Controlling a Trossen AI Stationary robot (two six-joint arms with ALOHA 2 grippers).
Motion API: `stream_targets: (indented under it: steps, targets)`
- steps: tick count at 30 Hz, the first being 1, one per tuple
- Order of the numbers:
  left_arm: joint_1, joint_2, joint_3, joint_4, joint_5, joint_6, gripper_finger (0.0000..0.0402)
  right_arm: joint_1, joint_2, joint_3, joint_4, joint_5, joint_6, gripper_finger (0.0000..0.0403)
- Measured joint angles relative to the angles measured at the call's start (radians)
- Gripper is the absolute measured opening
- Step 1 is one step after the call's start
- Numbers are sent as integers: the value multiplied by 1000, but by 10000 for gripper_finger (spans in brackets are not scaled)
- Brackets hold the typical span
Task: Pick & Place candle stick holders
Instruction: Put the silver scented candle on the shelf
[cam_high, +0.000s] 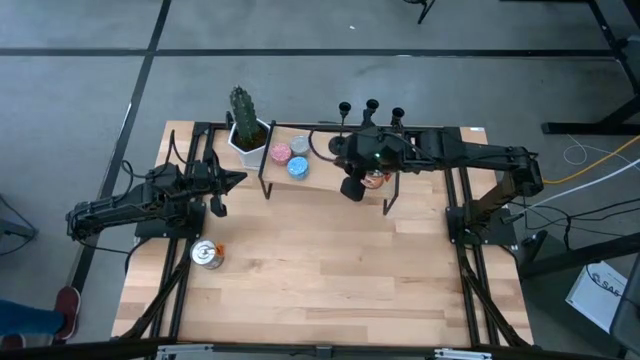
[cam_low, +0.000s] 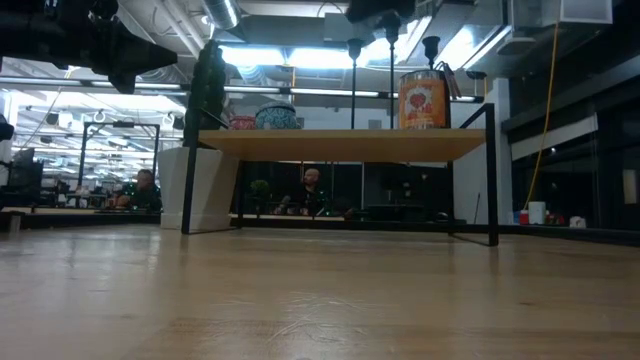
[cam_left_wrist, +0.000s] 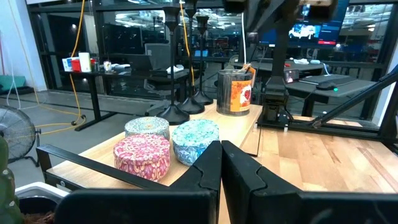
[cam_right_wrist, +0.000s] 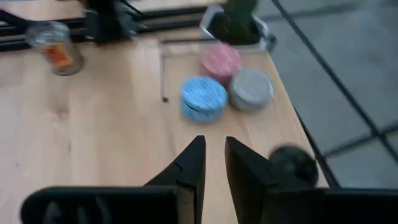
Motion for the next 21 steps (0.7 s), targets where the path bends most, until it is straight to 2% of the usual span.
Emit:
stream_targets:
  steps: [9, 21]
  targets:
    - [0, 0, 0, 0, 0, 0, 6, 101, 0, 34, 106, -2, -117, 65]
    - [0, 0, 0, 0, 0, 0, 6, 132, 56, 34, 278, -9, -121, 65]
